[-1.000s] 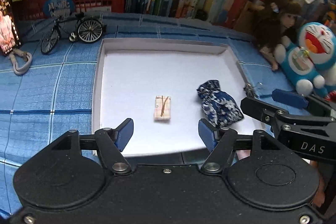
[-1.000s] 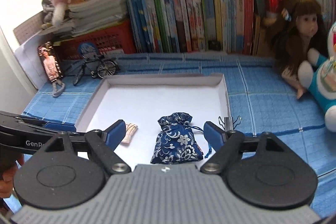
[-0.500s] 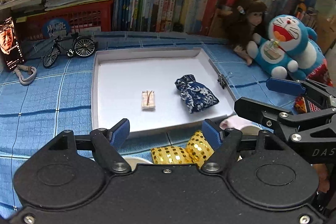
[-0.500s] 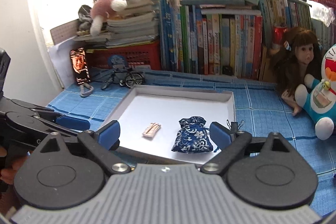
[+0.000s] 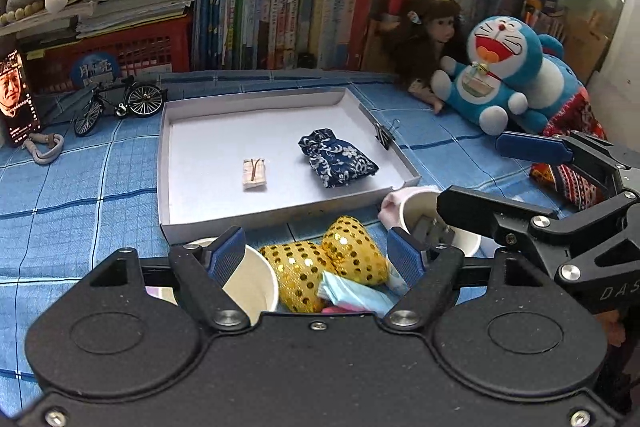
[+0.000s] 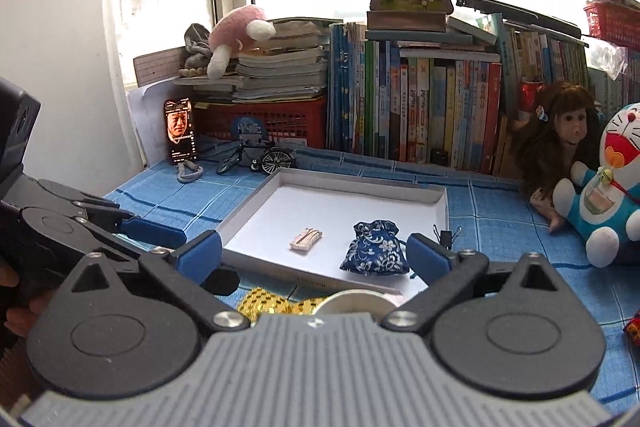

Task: Organize soft objects
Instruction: 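Withdraw both open tools from the tray back toward the table items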

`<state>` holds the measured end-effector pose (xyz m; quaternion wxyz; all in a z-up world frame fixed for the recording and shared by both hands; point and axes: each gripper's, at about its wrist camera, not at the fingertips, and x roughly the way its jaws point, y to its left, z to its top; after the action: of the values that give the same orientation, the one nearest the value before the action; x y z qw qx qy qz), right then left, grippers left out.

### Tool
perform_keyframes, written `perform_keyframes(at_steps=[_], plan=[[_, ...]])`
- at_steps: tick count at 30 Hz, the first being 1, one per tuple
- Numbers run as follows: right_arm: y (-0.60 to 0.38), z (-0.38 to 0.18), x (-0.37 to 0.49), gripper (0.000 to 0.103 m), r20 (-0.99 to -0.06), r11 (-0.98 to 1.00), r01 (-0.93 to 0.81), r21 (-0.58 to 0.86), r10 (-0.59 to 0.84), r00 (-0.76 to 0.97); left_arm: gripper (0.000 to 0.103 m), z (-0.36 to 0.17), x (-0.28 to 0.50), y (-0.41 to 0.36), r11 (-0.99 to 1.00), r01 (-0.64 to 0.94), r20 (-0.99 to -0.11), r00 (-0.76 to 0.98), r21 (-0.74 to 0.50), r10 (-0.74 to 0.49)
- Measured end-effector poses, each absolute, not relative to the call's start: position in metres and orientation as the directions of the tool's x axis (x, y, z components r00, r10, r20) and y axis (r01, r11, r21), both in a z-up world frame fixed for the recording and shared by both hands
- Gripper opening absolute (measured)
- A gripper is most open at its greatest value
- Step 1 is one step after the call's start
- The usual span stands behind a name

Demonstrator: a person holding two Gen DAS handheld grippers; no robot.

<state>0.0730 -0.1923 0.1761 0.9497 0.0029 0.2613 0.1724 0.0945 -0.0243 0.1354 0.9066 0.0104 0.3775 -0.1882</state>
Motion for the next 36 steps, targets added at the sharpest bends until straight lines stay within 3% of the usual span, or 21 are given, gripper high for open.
perform_keyframes(at_steps=[12,28,36], plan=[[-0.192,0.162,0.036,0.103,-0.465,0.943,-0.332,0.035,0.31,0.83,0.077,0.116,0.057,-0.027,0.924,0.369,-0.669,0.661,-0.104,-0.339],[-0.195,0.141,0.013,0.103,-0.471,0.939,-0.337,0.063,0.326,0.82,0.081,0.094,0.019,-0.028,0.936,0.351,-0.611,0.734,-0.033,-0.297],[-0.197,0.131,0.006,0.103,-0.493,0.94,-0.333,0.071,0.323,0.808,0.082,0.082,0.006,-0.025,0.932,0.358,-0.632,0.711,-0.051,-0.308]])
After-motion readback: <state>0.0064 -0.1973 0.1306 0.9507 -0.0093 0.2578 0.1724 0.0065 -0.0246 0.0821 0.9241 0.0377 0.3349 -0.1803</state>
